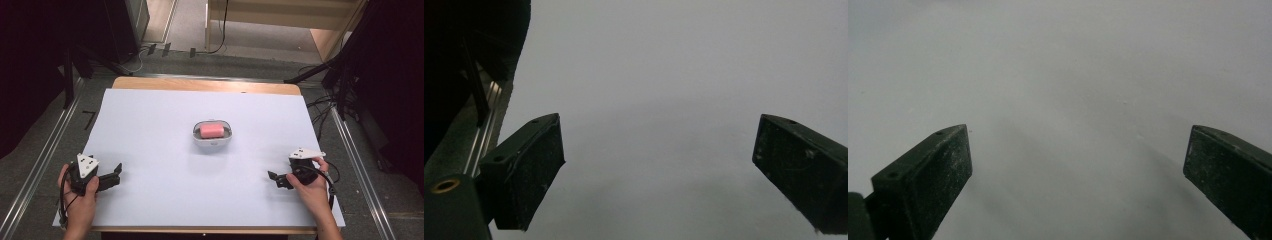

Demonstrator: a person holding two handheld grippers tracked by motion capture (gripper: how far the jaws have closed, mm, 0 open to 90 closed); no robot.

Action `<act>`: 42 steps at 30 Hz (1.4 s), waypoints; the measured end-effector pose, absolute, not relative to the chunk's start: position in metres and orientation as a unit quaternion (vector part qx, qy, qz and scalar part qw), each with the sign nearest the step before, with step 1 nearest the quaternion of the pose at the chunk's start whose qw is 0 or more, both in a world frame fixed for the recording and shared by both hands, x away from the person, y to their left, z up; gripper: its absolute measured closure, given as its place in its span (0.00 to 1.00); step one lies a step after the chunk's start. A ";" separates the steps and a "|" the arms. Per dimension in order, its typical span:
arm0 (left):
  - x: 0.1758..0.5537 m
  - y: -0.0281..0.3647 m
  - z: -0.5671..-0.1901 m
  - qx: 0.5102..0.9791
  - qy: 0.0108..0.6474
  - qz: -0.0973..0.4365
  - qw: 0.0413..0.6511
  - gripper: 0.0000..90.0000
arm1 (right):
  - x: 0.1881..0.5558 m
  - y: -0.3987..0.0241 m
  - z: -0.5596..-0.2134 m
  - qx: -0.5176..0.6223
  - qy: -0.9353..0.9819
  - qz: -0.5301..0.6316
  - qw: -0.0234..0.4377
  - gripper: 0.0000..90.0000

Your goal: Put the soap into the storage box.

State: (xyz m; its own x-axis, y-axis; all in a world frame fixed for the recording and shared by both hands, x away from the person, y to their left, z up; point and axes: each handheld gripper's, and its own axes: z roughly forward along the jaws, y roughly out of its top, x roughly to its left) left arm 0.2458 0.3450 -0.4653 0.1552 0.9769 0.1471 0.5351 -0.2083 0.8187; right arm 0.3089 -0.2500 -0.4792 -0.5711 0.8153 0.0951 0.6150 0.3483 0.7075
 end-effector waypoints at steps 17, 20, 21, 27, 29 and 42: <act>0.246 0.345 -0.465 0.693 0.546 0.352 0.313 0.08 | 0.279 -0.283 -0.487 0.471 0.781 0.380 0.153 0.00; 0.246 0.345 -0.465 0.693 0.546 0.352 0.313 0.08 | 0.274 -0.289 -0.487 0.476 0.776 0.383 0.158 0.00; 0.246 0.345 -0.465 0.693 0.546 0.352 0.313 0.08 | 0.273 -0.291 -0.487 0.477 0.774 0.385 0.159 0.00; 0.246 0.345 -0.465 0.693 0.546 0.351 0.312 0.08 | 0.267 -0.300 -0.487 0.487 0.764 0.388 0.169 0.00; 0.246 0.345 -0.465 0.693 0.546 0.351 0.312 0.08 | 0.265 -0.303 -0.487 0.488 0.762 0.390 0.172 0.00; 0.246 0.346 -0.465 0.694 0.546 0.349 0.313 0.08 | 0.250 -0.331 -0.488 0.519 0.731 0.401 0.189 0.00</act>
State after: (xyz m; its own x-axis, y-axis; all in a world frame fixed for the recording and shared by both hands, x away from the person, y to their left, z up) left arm 0.2459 0.3457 -0.4649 0.1601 0.9766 0.1436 0.5396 -0.2084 0.8157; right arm 0.2499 -0.3307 -0.4877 -0.3896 0.9102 0.1408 0.6071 0.1389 0.7824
